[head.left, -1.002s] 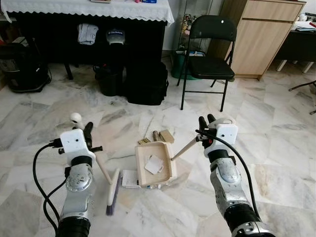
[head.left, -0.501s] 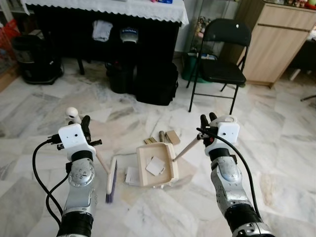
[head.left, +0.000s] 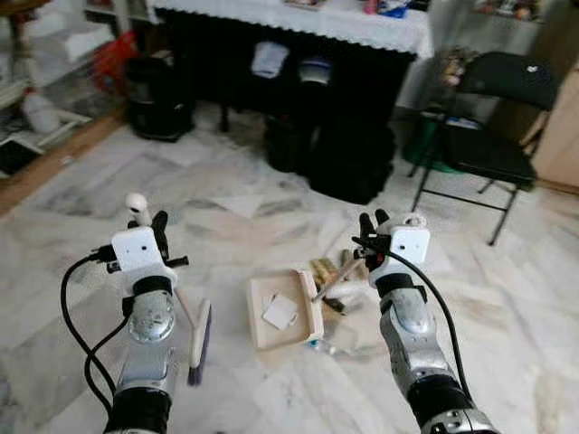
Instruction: Sweep floor
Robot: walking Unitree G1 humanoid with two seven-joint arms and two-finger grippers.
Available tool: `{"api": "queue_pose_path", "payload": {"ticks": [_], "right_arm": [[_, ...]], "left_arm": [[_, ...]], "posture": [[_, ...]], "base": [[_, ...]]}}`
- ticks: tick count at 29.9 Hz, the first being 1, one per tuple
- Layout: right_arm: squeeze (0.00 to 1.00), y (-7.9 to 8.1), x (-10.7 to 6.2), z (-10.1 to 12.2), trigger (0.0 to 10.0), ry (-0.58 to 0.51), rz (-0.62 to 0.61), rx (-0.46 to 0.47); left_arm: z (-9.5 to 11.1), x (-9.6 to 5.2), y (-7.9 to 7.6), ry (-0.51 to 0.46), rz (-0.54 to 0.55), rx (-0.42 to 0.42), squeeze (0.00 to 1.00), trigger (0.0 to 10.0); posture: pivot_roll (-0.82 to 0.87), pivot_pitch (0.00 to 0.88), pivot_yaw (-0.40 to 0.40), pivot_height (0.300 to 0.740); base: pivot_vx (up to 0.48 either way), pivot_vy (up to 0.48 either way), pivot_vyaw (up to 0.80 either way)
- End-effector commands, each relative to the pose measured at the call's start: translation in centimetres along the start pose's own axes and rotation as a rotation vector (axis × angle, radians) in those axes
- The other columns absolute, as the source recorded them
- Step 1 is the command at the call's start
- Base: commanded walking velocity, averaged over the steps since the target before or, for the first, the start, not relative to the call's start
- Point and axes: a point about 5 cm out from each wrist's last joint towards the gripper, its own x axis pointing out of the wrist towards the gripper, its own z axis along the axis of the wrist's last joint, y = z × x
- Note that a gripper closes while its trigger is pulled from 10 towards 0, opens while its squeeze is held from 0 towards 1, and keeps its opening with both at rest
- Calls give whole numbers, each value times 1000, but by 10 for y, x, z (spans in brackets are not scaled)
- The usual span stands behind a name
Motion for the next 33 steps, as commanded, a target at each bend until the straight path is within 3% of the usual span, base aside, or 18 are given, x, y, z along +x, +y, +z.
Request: {"api": "queue_pose_path", "payload": {"ticks": [1,7,14,19,25,29,33], "right_arm": [[0,-2,4,15,10000,-76,-11,-1],[0,1,3,14,10000,-74,-13,3],[0,-1,6,16,10000,-81,-18,7],[0,-7,7,20,10000,-92,-38,1],[0,-16,6,20,10000,-92,-60,-12],[0,-25,5,22,10000,-97,-85,-25],[0,-35,5,26,10000,-111,-111,-42]], "left_arm": [[10,2,-2,-64,-11,6,0,10000],[11,7,-3,-62,4,-3,0,10000],[15,22,-27,-58,-36,-47,0,10000],[14,13,-33,-60,-67,-48,0,10000],[8,-5,-26,-42,-93,-24,0,10000],[6,-11,-29,-72,-225,46,0,10000],[6,-4,-30,-74,-335,100,0,10000]], "posture": [[25,0,-74,740],[25,0,-66,740],[13,0,-64,740],[5,0,-63,740],[6,0,-66,740],[-13,0,-57,740],[-30,0,-52,740]], "base": [[0,0,800],[0,0,800],[0,0,800],[0,0,800],[0,0,800],[0,0,800],[0,0,800]]}}
